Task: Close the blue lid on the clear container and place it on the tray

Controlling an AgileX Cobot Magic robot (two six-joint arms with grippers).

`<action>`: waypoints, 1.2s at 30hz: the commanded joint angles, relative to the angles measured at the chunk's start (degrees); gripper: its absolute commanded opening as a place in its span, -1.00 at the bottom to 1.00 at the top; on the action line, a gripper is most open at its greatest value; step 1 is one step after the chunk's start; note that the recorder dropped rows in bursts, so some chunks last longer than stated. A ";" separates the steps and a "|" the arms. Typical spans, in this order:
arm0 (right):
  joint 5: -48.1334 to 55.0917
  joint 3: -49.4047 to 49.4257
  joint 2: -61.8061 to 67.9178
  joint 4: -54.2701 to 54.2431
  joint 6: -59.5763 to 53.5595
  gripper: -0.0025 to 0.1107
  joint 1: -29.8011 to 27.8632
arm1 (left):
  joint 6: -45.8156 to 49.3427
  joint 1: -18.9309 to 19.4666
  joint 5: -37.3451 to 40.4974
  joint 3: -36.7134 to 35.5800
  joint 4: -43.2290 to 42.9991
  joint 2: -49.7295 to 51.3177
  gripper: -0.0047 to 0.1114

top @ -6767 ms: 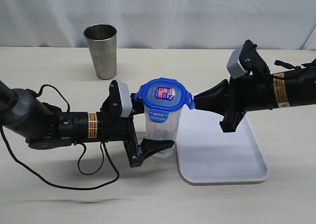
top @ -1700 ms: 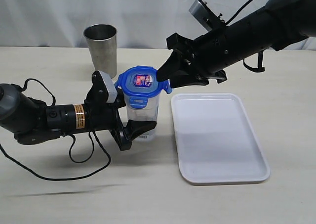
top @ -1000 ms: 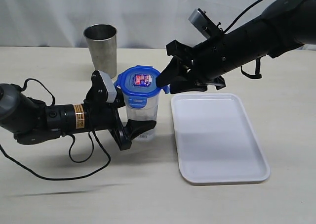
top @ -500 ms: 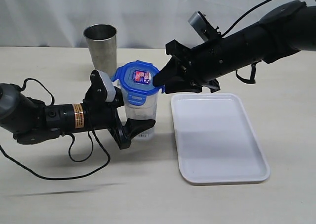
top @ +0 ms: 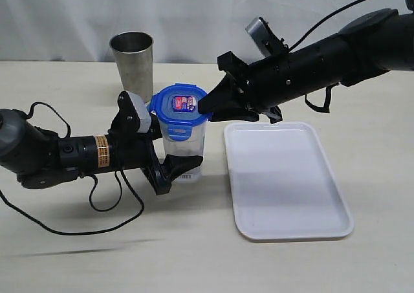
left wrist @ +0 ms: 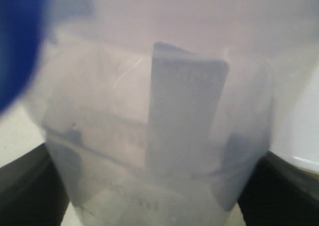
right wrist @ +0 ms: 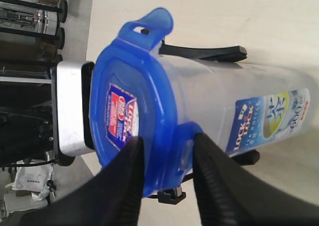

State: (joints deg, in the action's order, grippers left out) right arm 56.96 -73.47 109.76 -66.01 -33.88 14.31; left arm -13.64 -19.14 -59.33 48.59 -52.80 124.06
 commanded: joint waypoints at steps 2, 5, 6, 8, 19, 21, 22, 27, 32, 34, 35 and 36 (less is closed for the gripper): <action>0.02 0.97 2.88 6.07 -0.84 -0.48 0.55 | 0.15 -0.20 1.22 0.25 -0.40 0.29 -0.92; -0.56 0.97 2.88 6.68 0.32 -0.48 0.55 | 0.15 -0.20 1.22 0.25 -0.40 0.29 -0.92; -0.70 0.97 2.88 6.80 0.48 -0.48 0.55 | 0.15 -0.20 1.22 0.25 -0.40 0.29 -0.92; -0.70 0.97 2.88 6.79 0.49 -0.51 0.55 | 0.15 -0.20 1.22 0.25 -0.40 0.29 -0.92; -0.59 0.97 3.58 9.39 3.00 -0.67 0.55 | 0.15 -0.20 1.22 0.25 -0.40 0.29 -0.92; -0.32 0.97 3.84 8.36 2.81 -0.67 0.55 | 0.15 -0.20 1.22 0.25 -0.40 0.29 -0.92; -0.32 1.10 3.85 7.59 2.38 -0.67 0.55 | 0.15 -0.20 1.22 0.25 -0.40 0.29 -0.92; -2.22 1.22 4.22 5.65 1.13 -0.79 1.15 | 0.15 -0.20 1.22 0.25 -0.40 0.29 -0.92; -2.63 1.22 4.33 5.55 0.84 -0.86 2.67 | 0.04 -0.20 0.67 0.25 -0.41 0.29 -0.92; -2.52 1.22 4.33 5.55 0.36 -0.81 2.67 | -0.06 -0.20 0.67 0.25 -0.41 0.29 -0.92; -2.52 1.22 4.33 5.55 0.36 -0.77 2.53 | -0.06 -0.20 0.67 0.25 -0.41 0.29 -0.92; -2.52 1.22 4.33 5.55 0.34 -0.70 2.52 | -0.06 -0.20 0.67 0.25 -0.41 0.29 -0.92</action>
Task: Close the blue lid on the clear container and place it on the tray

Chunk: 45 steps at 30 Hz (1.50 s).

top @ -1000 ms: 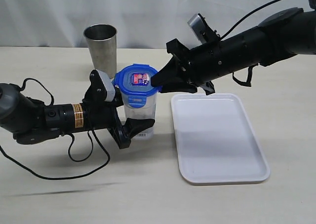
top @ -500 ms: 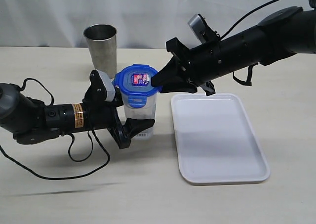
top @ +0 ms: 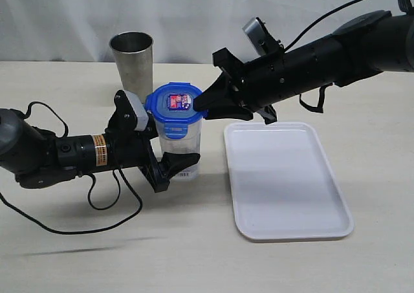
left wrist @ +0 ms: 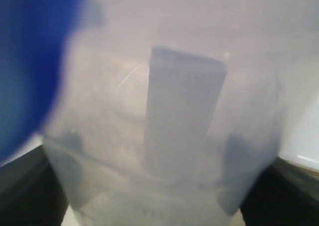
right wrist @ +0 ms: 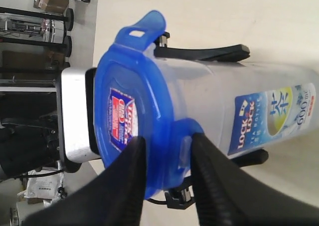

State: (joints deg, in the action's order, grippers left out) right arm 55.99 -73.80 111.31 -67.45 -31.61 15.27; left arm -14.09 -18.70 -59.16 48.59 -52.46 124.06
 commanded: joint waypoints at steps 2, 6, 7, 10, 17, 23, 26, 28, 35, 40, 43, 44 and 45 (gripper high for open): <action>-1.55 1.56 2.77 6.70 -2.18 -0.55 1.56 | 0.38 -0.64 0.50 0.25 -0.76 0.29 -0.92; -0.88 1.56 2.77 5.63 -2.52 -0.33 1.56 | 0.38 -0.64 0.39 0.25 -0.76 0.29 -0.92; -0.43 1.33 2.77 5.63 -2.77 -0.32 1.56 | 0.38 -0.64 0.39 0.25 -0.76 0.29 -0.92; 0.07 0.55 2.77 5.59 -4.44 -0.23 1.56 | 0.38 -0.64 0.39 0.25 -0.76 0.29 -0.92; -0.40 -0.85 2.51 6.75 -5.10 0.05 1.44 | 0.16 -0.64 0.48 0.25 -0.76 0.29 -0.92; -0.03 -1.99 2.51 8.38 -4.39 0.08 -0.62 | -0.95 -0.64 0.60 0.25 -0.76 0.29 -0.92; 0.82 -1.99 2.51 8.38 -4.36 0.08 -3.76 | -0.95 -0.64 0.60 0.25 -0.76 0.29 -0.92; 2.53 -1.99 2.51 8.14 -5.32 0.08 -5.47 | -0.95 -0.64 0.60 0.25 -0.76 0.29 -0.92; 9.77 -1.99 2.51 1.23 -12.78 0.08 -5.78 | -0.77 -0.64 0.13 0.25 -0.87 0.29 -0.92; 13.78 -1.99 2.51 -3.67 -17.29 0.08 -5.78 | -0.77 -0.64 -1.28 0.25 -0.86 0.29 -0.92; 13.32 -1.99 2.51 -3.67 -17.82 0.08 -5.78 | -0.77 -0.64 -1.53 0.25 -0.86 0.29 -0.92; 13.18 -1.99 2.39 -3.67 -17.97 0.08 -5.78 | -0.77 -0.64 -1.65 0.25 -0.86 0.29 -0.92; 13.06 -1.99 2.26 -3.67 -18.58 0.08 -5.78 | -0.77 -0.64 -1.65 0.25 -0.86 0.29 -0.92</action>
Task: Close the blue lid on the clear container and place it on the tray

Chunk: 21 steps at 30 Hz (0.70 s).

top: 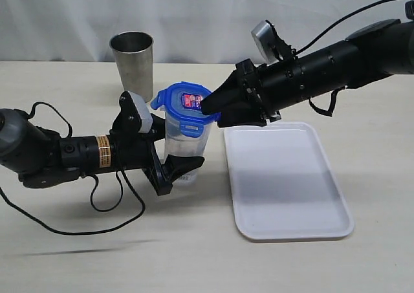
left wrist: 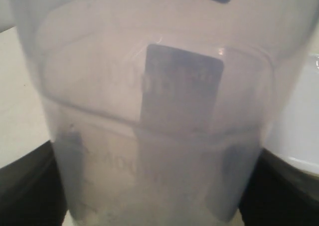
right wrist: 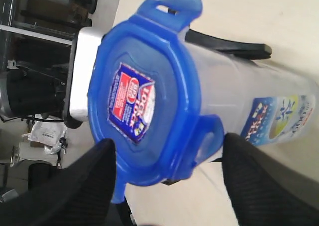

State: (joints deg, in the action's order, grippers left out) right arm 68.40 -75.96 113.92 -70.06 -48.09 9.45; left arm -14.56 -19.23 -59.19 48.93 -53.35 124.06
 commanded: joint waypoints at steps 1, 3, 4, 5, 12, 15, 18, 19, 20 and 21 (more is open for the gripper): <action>0.42 0.08 -0.76 -0.83 -3.04 0.08 0.04 | -0.31 -0.11 -1.61 -0.10 0.02 0.29 -0.92; 0.13 0.05 -1.58 0.02 -3.69 0.08 0.04 | -0.31 -0.11 -1.86 -0.10 0.02 0.29 -0.92; -0.92 0.05 -2.70 2.54 -3.69 0.08 0.04 | -0.31 -0.11 -1.92 -0.10 0.02 0.29 -0.92; -1.85 0.05 -3.39 4.46 -3.69 0.08 0.04 | -0.31 -0.11 -1.95 -0.10 0.02 0.29 -0.92; -8.49 0.05 -13.02 13.75 -11.85 0.08 0.78 | -0.31 -0.11 -1.95 -0.10 -0.11 0.29 -0.92; -10.90 0.05 -18.45 17.62 -21.03 0.05 6.07 | -0.31 -0.11 -2.40 -0.10 -0.10 0.29 -0.92; -19.19 0.05 -21.10 31.72 -19.30 0.02 14.58 | -0.31 -0.11 -2.40 -0.10 -0.10 0.29 -0.92; -21.12 0.16 -21.22 36.25 -17.71 0.02 17.06 | -0.31 -0.11 -2.40 -0.10 -0.10 0.29 -0.92; -23.41 0.27 -21.22 40.86 -15.48 0.02 19.41 | -0.31 -0.11 -2.40 -0.10 -0.10 0.29 -0.92; -25.50 0.65 -21.08 45.66 -13.23 0.02 21.59 | -0.31 -0.11 -2.40 -0.10 -0.10 0.29 -0.92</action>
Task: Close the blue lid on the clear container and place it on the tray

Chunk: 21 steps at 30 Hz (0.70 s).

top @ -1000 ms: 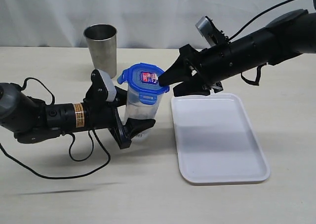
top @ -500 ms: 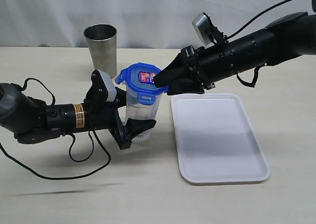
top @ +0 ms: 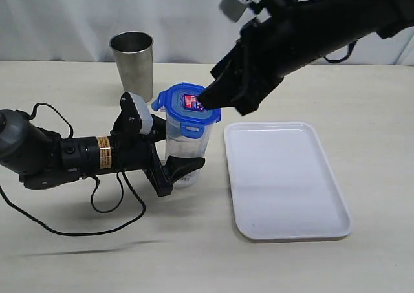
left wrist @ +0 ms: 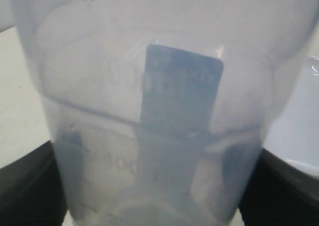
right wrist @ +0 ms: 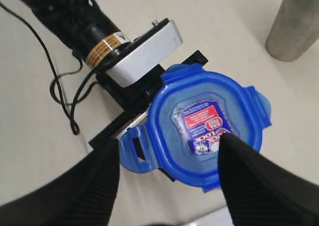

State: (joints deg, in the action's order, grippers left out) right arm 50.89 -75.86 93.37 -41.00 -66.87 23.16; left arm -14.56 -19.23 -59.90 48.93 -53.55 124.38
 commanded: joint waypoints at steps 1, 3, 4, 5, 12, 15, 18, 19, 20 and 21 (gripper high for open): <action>-9.53 0.89 -0.14 20.42 7.29 0.02 9.54 | -0.31 -0.11 -1.70 -0.10 0.10 -0.02 -0.92; -11.31 0.94 0.65 29.74 12.34 -0.04 12.82 | -0.31 -0.11 -1.70 -0.10 0.10 -0.02 -0.92; -12.06 0.94 1.19 33.75 15.09 -0.08 14.09 | -0.31 -0.11 -1.70 -0.10 0.10 -0.02 -0.92; -12.30 0.94 1.53 36.44 17.21 -0.12 14.92 | -0.31 -0.11 -1.70 -0.10 0.10 -0.02 -0.92; -13.49 0.94 4.14 43.17 21.27 -0.19 17.00 | -0.31 -0.11 -1.70 -0.10 0.10 -0.02 -0.92; -13.49 0.94 5.29 43.17 21.27 -0.19 17.00 | -0.31 -0.11 -1.70 -0.10 0.10 -0.02 -0.92; -13.08 0.94 6.50 42.92 21.27 -0.19 17.00 | -0.31 -0.11 -1.70 -0.10 0.10 -0.02 -0.92; -12.98 0.94 6.78 42.92 21.11 -0.19 17.00 | -0.31 -0.11 -1.70 -0.10 0.10 -0.02 -0.92; -12.98 0.94 7.24 43.02 21.11 -0.19 17.33 | -0.31 -0.11 -1.70 -0.10 0.10 -0.02 -0.92; -12.98 0.94 7.63 43.29 20.96 -0.19 17.63 | -0.31 -0.11 -1.70 -0.10 0.10 -0.02 -0.92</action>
State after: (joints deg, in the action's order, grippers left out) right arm 37.43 -75.21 99.29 1.72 -45.93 40.26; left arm -15.13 -19.23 -60.06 48.93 -53.32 124.49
